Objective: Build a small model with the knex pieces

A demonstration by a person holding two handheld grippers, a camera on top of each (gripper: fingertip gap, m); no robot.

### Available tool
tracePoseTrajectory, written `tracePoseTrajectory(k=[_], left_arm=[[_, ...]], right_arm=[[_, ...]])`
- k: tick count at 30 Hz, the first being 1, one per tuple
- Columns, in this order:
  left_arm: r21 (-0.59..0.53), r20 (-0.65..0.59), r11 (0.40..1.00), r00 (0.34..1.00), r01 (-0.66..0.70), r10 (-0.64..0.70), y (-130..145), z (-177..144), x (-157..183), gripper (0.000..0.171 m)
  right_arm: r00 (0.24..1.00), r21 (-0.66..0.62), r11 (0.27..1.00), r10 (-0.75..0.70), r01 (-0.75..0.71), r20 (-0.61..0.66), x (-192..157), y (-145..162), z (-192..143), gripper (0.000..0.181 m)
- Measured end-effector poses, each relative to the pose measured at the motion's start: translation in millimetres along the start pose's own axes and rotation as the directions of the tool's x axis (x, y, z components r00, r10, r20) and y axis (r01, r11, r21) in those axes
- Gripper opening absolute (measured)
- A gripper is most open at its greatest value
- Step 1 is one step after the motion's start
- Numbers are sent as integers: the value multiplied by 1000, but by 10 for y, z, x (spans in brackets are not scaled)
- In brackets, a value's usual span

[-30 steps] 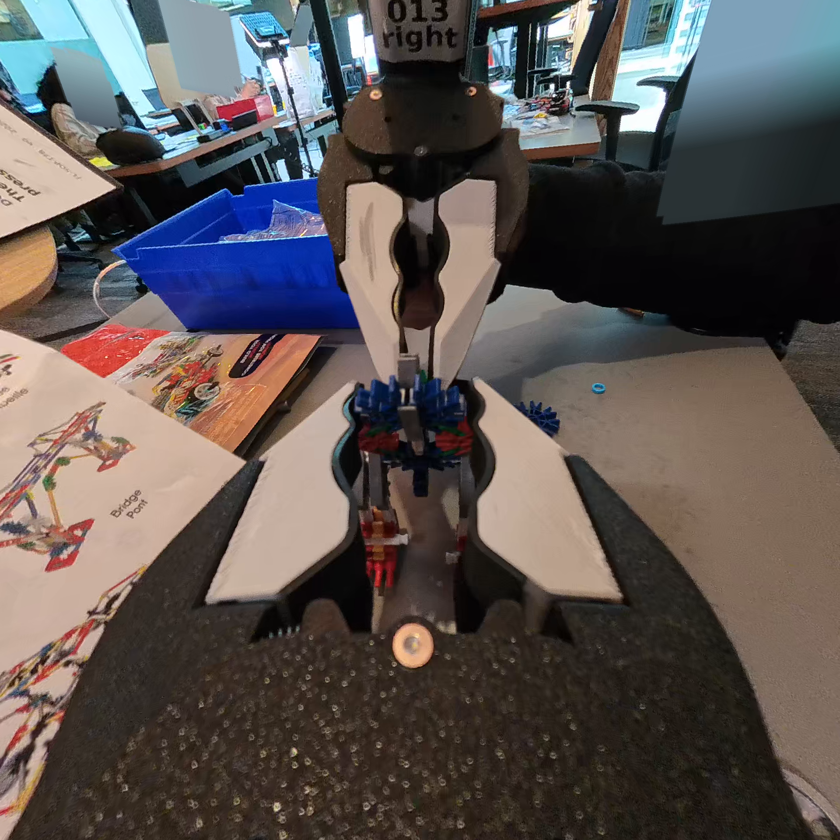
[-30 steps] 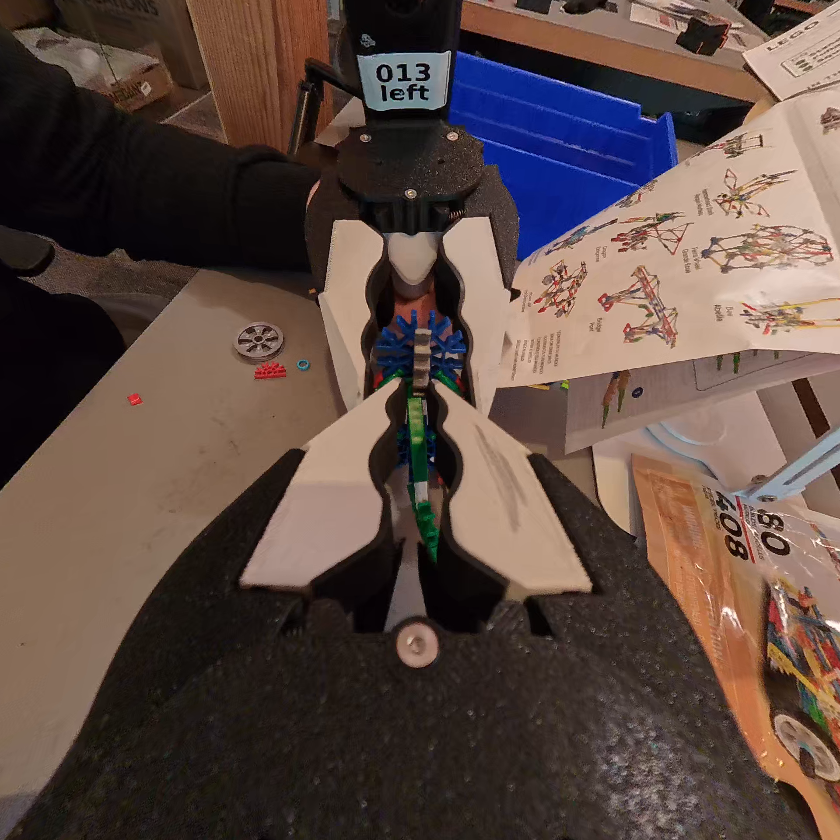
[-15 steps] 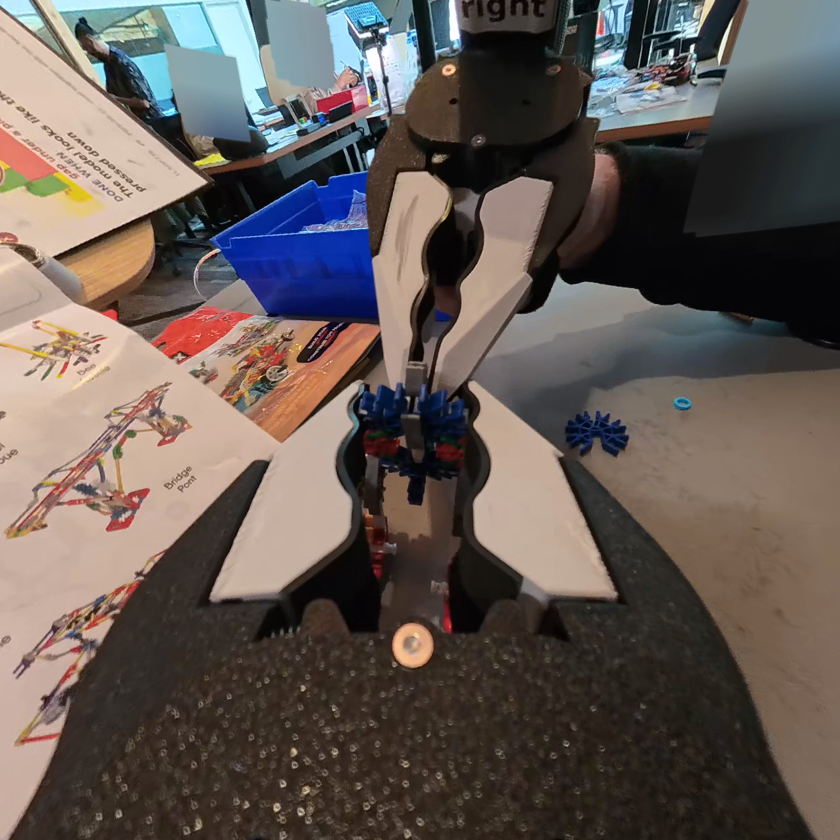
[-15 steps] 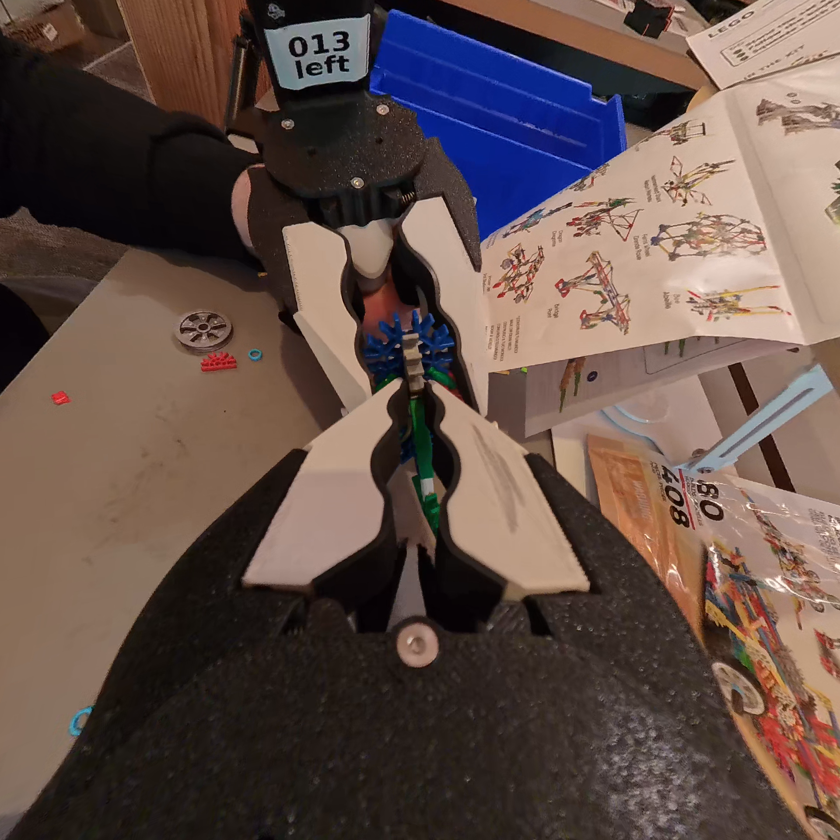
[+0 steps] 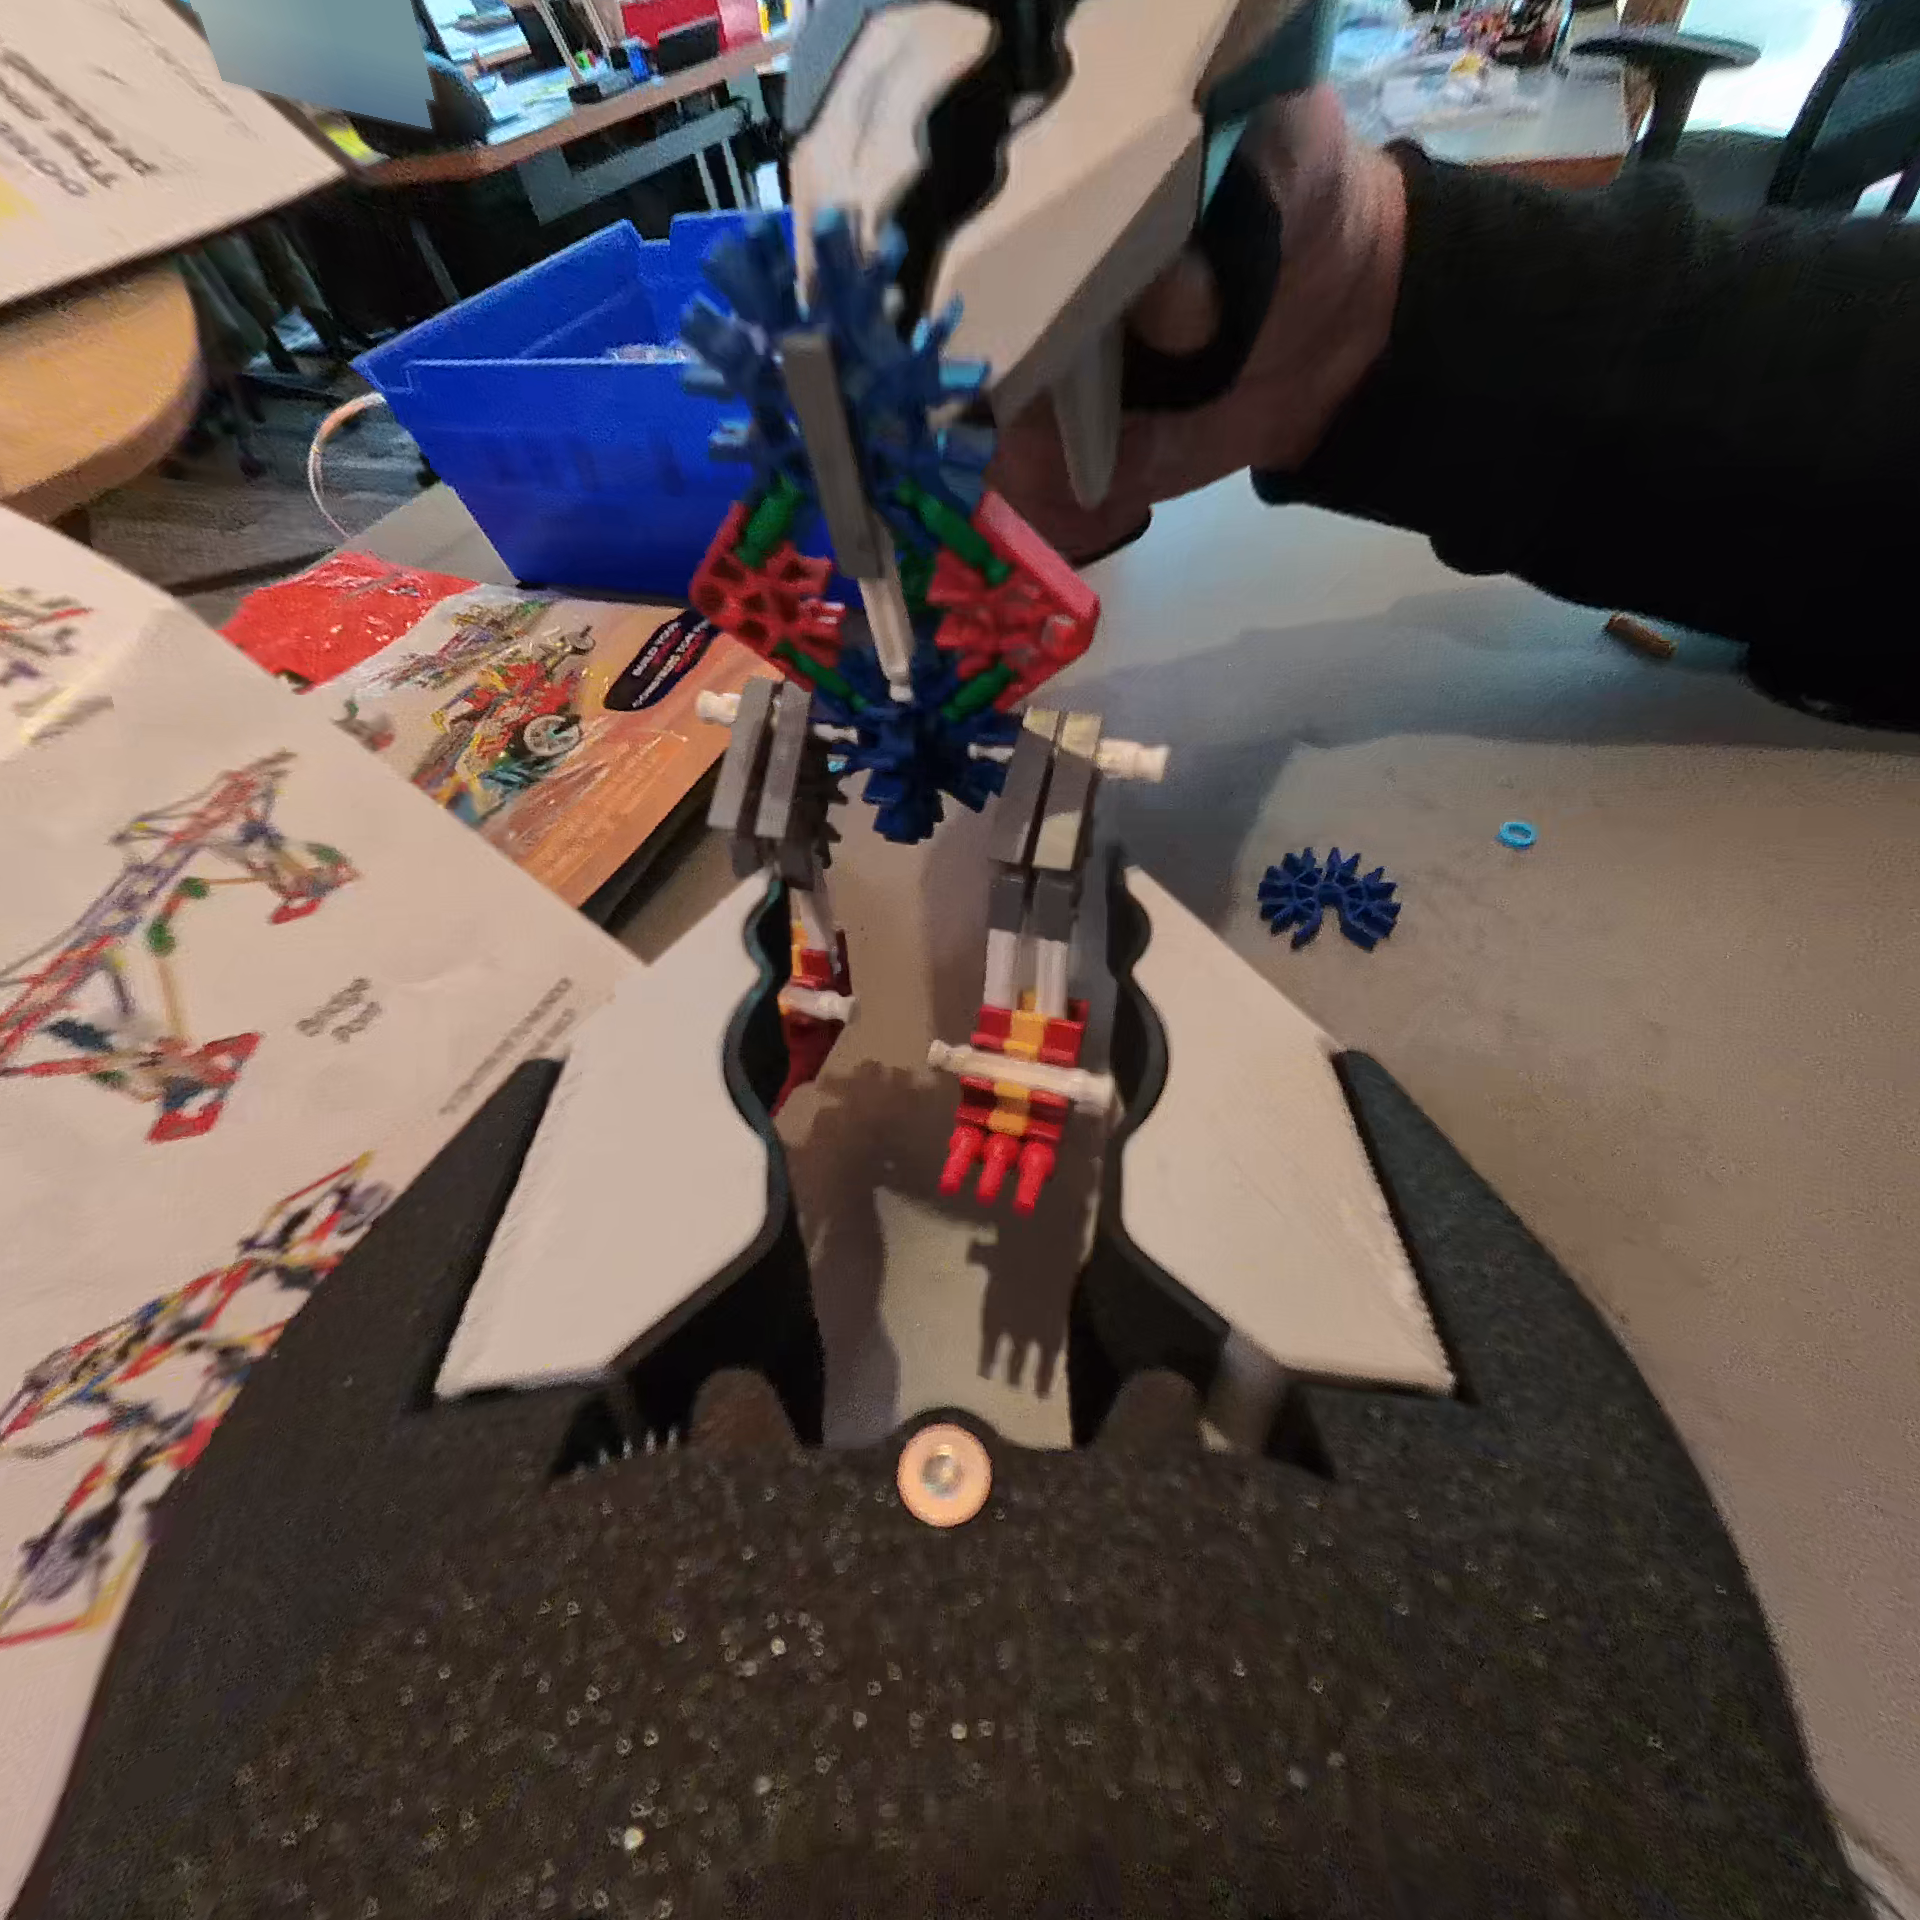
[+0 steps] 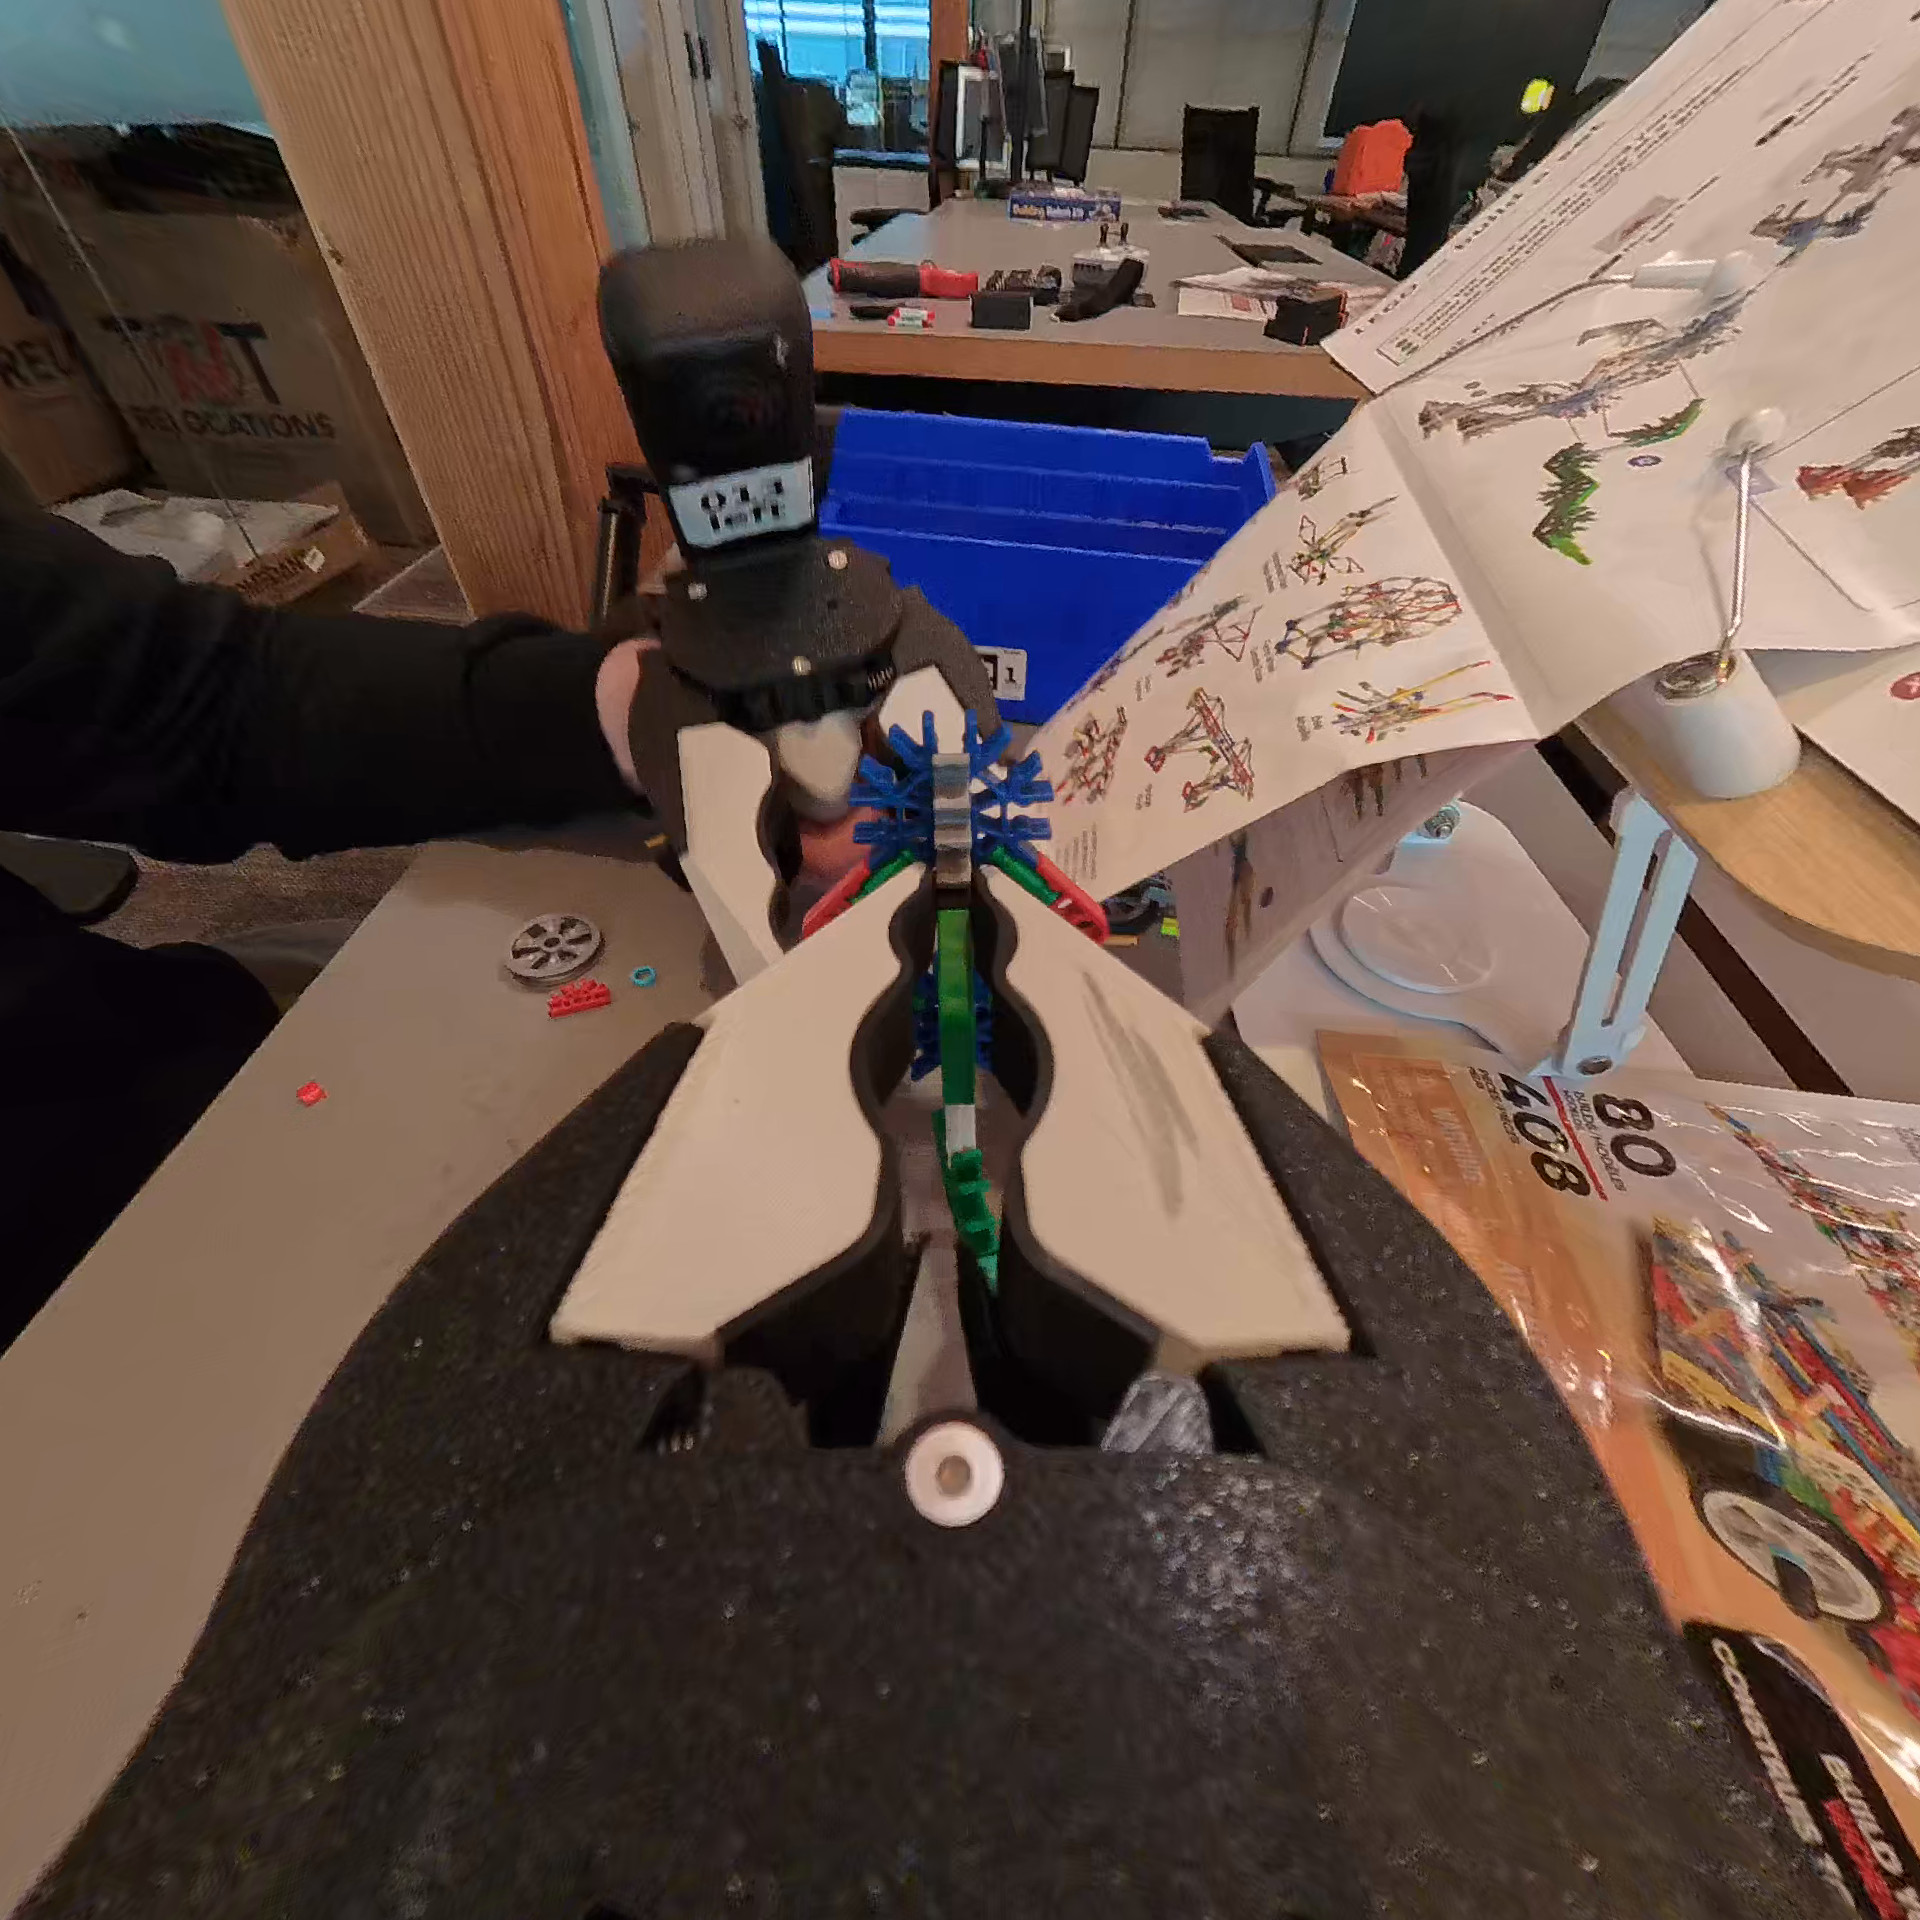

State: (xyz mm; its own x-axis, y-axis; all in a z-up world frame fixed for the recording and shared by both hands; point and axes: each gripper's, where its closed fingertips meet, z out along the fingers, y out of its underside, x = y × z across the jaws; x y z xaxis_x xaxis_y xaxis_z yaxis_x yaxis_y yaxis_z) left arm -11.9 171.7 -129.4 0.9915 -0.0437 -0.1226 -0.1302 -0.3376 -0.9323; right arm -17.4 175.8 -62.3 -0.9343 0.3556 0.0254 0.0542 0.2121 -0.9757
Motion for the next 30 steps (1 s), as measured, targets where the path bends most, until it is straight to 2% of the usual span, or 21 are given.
tracePoseTrajectory(k=[6,9,11,13,14,17,19,22,27,30], left_arm=[[4,0,999,999,40,-40,31,161,62,57],[-18,15,1000,1000,7,-7,76,210,79,63],[22,-8,1000,1000,16,-16,3,148,87,65],[52,0,997,999,50,-50,-52,52,5,77],[65,-8,996,998,66,-66,-71,9,-16,77],[109,-95,987,990,116,-106,-143,-57,68,86],[92,-110,991,990,98,-87,-119,-49,110,88],[82,-86,992,992,100,-93,-94,12,98,88],[62,-32,998,999,25,-23,-66,154,133,89],[90,-50,995,998,32,-28,-122,69,132,89]], right_arm=[[998,83,995,45,-48,41,-17,-90,-21,4],[998,84,995,50,-54,46,-10,-68,-35,4],[996,103,992,61,-68,72,-30,-81,-75,4],[993,127,989,61,-74,104,-70,-115,-124,4],[991,141,987,58,-74,118,-93,-139,-145,4],[985,166,983,45,-73,166,-177,-191,-181,5],[982,164,984,44,-75,186,-213,-192,-181,4],[979,191,978,39,-78,199,-237,-235,-173,5],[976,176,981,38,-77,216,-285,-229,-93,5],[974,204,974,57,-103,221,-254,-254,-137,5]])
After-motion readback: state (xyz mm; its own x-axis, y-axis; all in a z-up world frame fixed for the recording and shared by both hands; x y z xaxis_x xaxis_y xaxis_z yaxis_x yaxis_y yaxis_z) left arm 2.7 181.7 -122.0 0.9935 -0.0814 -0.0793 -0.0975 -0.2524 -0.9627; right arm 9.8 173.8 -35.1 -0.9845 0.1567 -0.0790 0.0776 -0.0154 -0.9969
